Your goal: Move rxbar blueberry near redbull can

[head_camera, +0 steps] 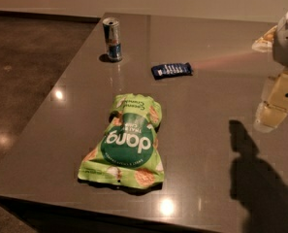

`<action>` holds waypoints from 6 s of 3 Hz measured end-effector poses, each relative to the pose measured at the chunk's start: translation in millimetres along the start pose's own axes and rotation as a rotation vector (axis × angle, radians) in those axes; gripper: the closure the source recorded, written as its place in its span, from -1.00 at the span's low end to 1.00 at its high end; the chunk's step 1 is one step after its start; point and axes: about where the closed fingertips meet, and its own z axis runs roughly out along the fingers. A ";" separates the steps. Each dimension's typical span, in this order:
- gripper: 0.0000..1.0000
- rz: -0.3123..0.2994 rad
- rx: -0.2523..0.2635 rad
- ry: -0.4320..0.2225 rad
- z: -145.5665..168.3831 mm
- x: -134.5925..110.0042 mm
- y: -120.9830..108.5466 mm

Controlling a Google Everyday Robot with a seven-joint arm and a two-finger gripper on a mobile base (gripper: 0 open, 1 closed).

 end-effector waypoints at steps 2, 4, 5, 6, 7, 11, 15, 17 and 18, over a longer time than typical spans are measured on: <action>-1.00 -0.024 -0.007 -0.010 5.6 -9.5 -8.8; -1.00 -0.070 -0.030 -0.076 38.7 -50.1 -53.5; -1.00 -0.062 -0.049 -0.108 58.5 -63.3 -80.2; -1.00 -0.039 -0.059 -0.137 88.6 -70.7 -117.9; -1.00 -0.025 -0.079 -0.157 123.9 -76.5 -148.5; -1.00 -0.024 -0.162 -0.141 193.5 -106.4 -174.2; -0.24 -0.055 -0.210 -0.097 215.4 -117.8 -184.9; 0.71 -0.074 -0.217 -0.118 209.9 -127.3 -182.6; 1.00 -0.098 -0.230 -0.143 205.1 -141.2 -173.9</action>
Offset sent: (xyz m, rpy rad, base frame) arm 0.0297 0.0173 -0.0081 0.0076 0.0243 0.0702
